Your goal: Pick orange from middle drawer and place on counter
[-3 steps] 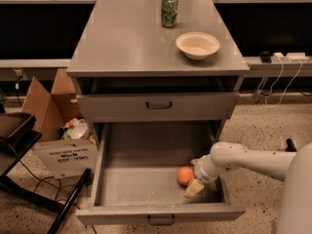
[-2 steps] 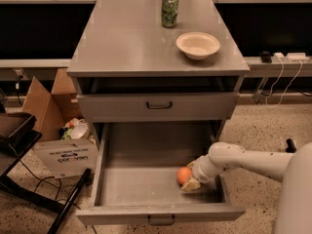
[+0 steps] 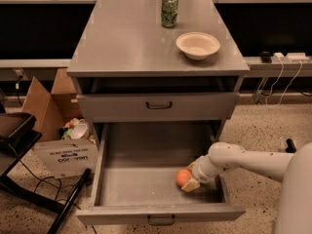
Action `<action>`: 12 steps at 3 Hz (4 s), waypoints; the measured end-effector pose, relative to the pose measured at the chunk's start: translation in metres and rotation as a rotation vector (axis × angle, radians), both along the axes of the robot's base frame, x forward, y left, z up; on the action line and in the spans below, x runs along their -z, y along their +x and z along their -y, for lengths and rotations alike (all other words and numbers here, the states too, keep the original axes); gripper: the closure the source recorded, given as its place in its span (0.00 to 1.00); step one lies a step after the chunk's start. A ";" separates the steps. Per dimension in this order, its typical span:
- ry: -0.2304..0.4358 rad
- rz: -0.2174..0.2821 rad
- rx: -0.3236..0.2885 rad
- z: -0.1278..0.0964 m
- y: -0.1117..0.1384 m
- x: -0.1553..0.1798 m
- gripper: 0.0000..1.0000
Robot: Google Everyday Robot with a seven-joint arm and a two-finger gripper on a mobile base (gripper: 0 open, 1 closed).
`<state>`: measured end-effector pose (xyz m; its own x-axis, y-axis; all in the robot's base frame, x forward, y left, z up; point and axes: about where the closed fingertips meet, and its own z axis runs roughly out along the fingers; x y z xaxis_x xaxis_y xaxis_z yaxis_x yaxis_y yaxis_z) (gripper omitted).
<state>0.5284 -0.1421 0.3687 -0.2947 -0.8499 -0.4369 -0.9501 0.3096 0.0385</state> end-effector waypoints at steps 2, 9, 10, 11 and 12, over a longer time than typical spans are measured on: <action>-0.112 -0.019 -0.035 -0.003 -0.021 -0.043 1.00; -0.158 0.325 -0.181 -0.184 0.122 -0.562 1.00; -0.118 0.394 -0.151 -0.203 0.157 -0.558 1.00; -0.095 0.449 -0.106 -0.210 0.184 -0.546 1.00; -0.056 0.511 -0.073 -0.220 0.212 -0.528 1.00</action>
Offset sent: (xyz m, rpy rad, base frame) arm -0.0310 -0.0126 0.1327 -0.3044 -0.0234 0.0741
